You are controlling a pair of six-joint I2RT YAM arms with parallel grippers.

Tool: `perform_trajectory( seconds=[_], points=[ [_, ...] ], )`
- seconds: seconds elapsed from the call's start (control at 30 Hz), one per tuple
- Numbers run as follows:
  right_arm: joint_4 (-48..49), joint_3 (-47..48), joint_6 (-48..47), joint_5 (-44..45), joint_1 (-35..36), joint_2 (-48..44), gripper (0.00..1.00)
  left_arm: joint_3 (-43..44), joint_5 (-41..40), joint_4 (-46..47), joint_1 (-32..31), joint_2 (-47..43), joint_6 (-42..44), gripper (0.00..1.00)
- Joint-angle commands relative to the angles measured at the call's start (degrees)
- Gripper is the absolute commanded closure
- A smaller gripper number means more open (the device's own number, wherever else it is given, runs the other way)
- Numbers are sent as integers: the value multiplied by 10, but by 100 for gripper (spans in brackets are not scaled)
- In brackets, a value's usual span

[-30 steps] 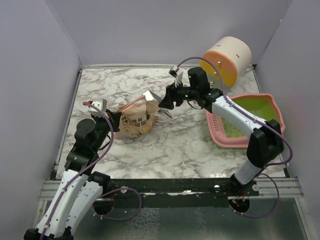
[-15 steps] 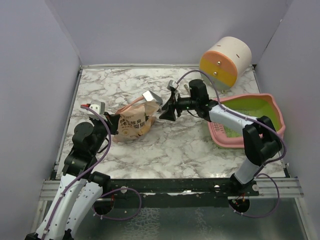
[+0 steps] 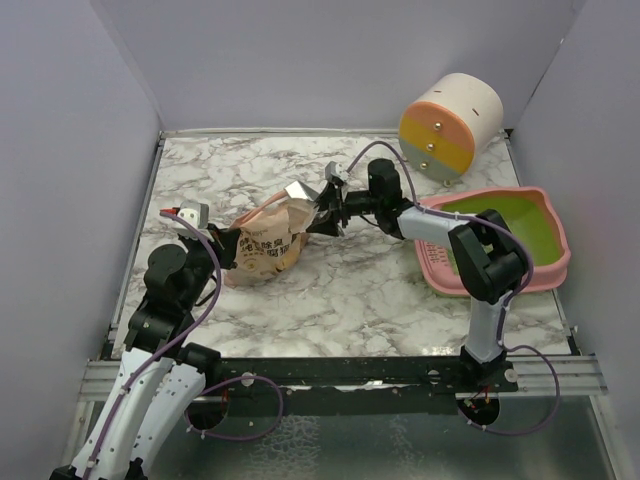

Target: Fill the litter box with clean litter

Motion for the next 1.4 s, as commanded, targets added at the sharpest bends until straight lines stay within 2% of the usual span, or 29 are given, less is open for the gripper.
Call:
perform_trajectory(
  seconds=[0.0, 0.1, 0.23, 0.3, 0.37, 0.4, 0.53, 0.57, 0.63, 0.8, 0.97, 1.13, 1.23, 1.27, 1.3, 1.37],
  points=[
    [45, 25, -6, -32, -4, 8, 41, 21, 9, 46, 3, -13, -8, 100],
    [69, 14, -7, -50, -8, 6, 41, 22, 9, 40, 3, -19, -6, 100],
    [178, 0, 52, -112, -13, 25, 42, 14, 3, 37, 3, -29, -3, 100],
    [236, 15, 107, -153, -17, 54, 51, 10, 1, 35, 3, -32, -2, 100],
    [322, 22, 189, -166, -22, 84, 85, 7, -2, 34, 3, -34, -1, 100],
    [373, 18, 229, -164, -26, 96, 97, 7, -2, 32, 3, -34, 0, 100],
    [545, -11, 388, -154, -51, 116, 99, 16, -14, 23, 3, -36, 20, 100],
    [556, -25, 402, -145, -56, 107, 99, 19, -20, 22, 3, -35, 26, 100],
    [503, -55, 390, -123, -66, 69, 99, 27, -29, 20, 3, -31, 50, 100],
    [242, -112, 279, -82, -74, -70, 99, 57, -45, 23, 3, -2, 121, 100],
    [162, -149, 282, -70, -70, -156, 99, 82, 54, 61, 3, 58, 147, 100],
    [138, -176, 303, -69, -70, -198, 99, 89, 175, 132, 3, 118, 140, 100],
    [79, -183, 287, -42, -69, -233, 99, 125, 220, 126, 3, 168, 134, 90],
    [55, -187, 278, -26, -70, -249, 99, 136, 221, 116, 4, 175, 138, 83],
    [30, -189, 271, -8, -70, -263, 99, 141, 217, 106, 3, 176, 143, 69],
    [-13, -191, 254, 8, -70, -286, 99, 132, 205, 90, 4, 157, 157, 54]
  ],
)
